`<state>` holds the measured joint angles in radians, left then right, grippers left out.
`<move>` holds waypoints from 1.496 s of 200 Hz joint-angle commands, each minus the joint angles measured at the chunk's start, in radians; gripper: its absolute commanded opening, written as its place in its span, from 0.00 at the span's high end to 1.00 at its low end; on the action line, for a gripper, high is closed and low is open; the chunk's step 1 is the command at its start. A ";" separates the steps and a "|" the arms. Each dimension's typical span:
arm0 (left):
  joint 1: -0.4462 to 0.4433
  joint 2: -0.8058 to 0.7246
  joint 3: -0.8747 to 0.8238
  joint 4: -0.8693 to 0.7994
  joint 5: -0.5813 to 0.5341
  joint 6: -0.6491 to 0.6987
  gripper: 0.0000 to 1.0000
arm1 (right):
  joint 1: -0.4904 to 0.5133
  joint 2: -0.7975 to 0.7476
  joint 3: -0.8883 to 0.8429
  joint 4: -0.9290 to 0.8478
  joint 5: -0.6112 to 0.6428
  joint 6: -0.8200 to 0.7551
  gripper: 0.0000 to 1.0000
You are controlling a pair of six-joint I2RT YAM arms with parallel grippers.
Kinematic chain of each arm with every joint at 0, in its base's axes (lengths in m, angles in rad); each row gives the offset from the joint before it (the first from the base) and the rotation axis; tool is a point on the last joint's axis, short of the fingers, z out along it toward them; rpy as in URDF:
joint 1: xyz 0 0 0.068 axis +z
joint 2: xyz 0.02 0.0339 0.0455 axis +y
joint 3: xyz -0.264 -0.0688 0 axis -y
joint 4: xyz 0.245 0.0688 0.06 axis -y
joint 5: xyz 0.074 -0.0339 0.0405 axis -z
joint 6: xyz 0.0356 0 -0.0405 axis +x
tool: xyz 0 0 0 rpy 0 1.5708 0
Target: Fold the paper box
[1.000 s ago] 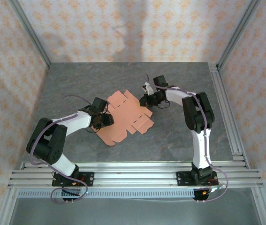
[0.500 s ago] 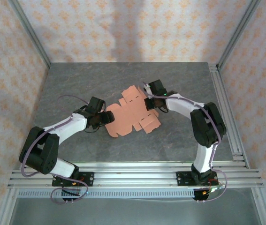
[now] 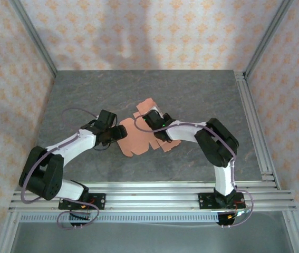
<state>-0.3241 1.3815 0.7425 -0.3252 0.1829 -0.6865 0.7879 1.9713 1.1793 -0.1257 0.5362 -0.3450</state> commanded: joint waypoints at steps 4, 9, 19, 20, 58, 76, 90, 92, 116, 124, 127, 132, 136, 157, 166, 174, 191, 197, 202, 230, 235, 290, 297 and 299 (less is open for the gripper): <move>0.020 -0.082 -0.048 0.020 -0.070 -0.027 0.23 | 0.007 0.026 0.031 0.011 0.129 -0.007 1.00; 0.022 -0.086 -0.048 0.013 -0.071 -0.023 0.23 | 0.006 0.022 0.030 0.009 0.113 0.007 1.00; 0.025 -0.088 -0.046 -0.001 -0.069 -0.014 0.22 | 0.000 0.004 0.026 0.004 0.058 0.032 1.00; 0.025 -0.087 -0.046 -0.002 -0.069 -0.014 0.22 | -0.001 0.001 0.025 0.003 0.052 0.036 1.00; 0.026 -0.064 -0.049 0.006 -0.049 -0.011 0.21 | -0.055 -0.079 0.027 -0.035 -0.199 0.145 1.00; 0.027 -0.056 -0.049 0.017 -0.042 -0.016 0.21 | -0.088 -0.105 0.011 -0.035 -0.255 0.178 0.99; 0.026 -0.053 -0.050 0.024 -0.039 -0.016 0.21 | -0.105 -0.106 0.003 -0.035 -0.255 0.187 0.98; 0.026 -0.052 -0.049 0.025 -0.036 -0.015 0.21 | -0.106 -0.106 0.004 -0.037 -0.256 0.187 0.98; 0.026 -0.043 -0.045 0.026 -0.033 -0.009 0.21 | -0.103 -0.103 0.006 -0.048 -0.241 0.169 0.98; 0.026 -0.040 -0.043 0.025 -0.030 -0.008 0.21 | -0.093 -0.095 0.006 -0.038 -0.203 0.148 0.99; 0.026 -0.039 -0.044 0.026 -0.028 -0.008 0.21 | -0.087 -0.091 0.006 -0.035 -0.182 0.138 0.99; 0.026 -0.037 -0.043 0.028 -0.024 -0.008 0.21 | -0.078 -0.083 0.009 -0.030 -0.145 0.119 0.99; 0.025 -0.034 -0.043 0.031 -0.023 -0.008 0.21 | -0.070 -0.075 0.012 -0.030 -0.119 0.106 0.99; 0.025 -0.026 -0.042 0.036 -0.020 -0.011 0.21 | -0.033 -0.026 0.025 -0.018 -0.019 0.038 0.99; 0.026 -0.022 -0.040 0.033 -0.021 -0.010 0.20 | -0.020 -0.008 0.027 -0.006 0.011 0.016 0.99; 0.026 -0.019 -0.037 0.031 -0.022 -0.009 0.20 | -0.010 0.006 0.031 -0.002 0.030 0.005 0.99; 0.026 -0.013 -0.038 0.026 -0.024 -0.007 0.20 | -0.004 0.018 0.037 -0.002 0.034 -0.004 0.99; 0.026 -0.014 -0.037 0.024 -0.025 -0.005 0.20 | -0.004 0.018 0.037 -0.001 0.032 -0.008 0.99; 0.026 -0.012 -0.036 0.022 -0.025 -0.003 0.20 | -0.005 0.018 0.036 0.001 0.031 -0.010 0.99; 0.026 -0.010 -0.033 0.016 -0.023 0.005 0.20 | -0.035 -0.046 0.017 -0.007 -0.090 0.064 0.98; 0.025 -0.011 -0.031 0.014 -0.023 0.005 0.20 | -0.047 -0.063 0.012 -0.010 -0.131 0.087 0.98; 0.026 -0.009 -0.016 0.012 -0.014 0.010 0.19 | -0.097 -0.105 -0.006 -0.022 -0.259 0.129 0.91; 0.026 -0.008 -0.015 0.010 -0.014 0.010 0.19 | -0.088 -0.089 0.003 -0.030 -0.221 0.109 0.92; 0.026 -0.008 -0.016 0.011 -0.013 0.011 0.19 | -0.085 -0.086 0.005 -0.033 -0.208 0.104 0.92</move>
<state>-0.3046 1.3663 0.7036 -0.3054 0.1692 -0.6872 0.6773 1.8671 1.1816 -0.1291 0.2977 -0.2279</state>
